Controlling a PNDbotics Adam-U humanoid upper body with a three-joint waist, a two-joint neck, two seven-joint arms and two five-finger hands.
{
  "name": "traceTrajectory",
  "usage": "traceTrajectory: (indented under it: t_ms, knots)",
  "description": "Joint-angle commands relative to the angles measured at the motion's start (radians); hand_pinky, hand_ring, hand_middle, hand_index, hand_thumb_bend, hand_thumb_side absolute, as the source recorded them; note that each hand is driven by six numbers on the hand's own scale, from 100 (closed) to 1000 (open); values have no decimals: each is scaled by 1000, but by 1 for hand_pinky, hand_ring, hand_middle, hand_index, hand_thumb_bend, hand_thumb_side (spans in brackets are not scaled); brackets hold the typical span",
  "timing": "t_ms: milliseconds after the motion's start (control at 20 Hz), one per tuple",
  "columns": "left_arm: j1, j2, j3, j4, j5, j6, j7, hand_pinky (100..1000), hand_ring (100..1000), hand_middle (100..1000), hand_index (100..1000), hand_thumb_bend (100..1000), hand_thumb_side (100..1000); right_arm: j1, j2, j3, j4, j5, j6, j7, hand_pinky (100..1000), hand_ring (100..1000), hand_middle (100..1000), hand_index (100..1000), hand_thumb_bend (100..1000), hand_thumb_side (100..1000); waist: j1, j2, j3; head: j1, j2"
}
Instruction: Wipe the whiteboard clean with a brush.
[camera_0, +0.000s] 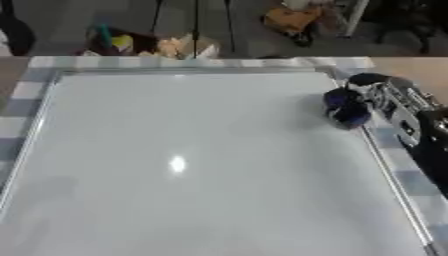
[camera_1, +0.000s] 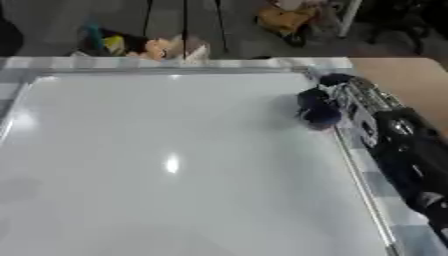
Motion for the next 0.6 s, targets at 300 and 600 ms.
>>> traceTrajectory:
  t_ms: [300, 600]
  knots:
    - [-11, 6, 3, -18, 3, 2, 1, 370, 637, 545, 711, 122, 967, -20, -9, 9, -18, 24, -49, 57, 489, 597, 328, 427, 100, 528, 0, -21, 5, -5, -10]
    - [-12, 5, 2, -18, 2, 2, -1, 368, 639, 545, 710, 121, 967, -16, -4, 5, -8, -4, -43, 67, 480, 591, 326, 428, 100, 570, 0, -19, 8, -8, -11]
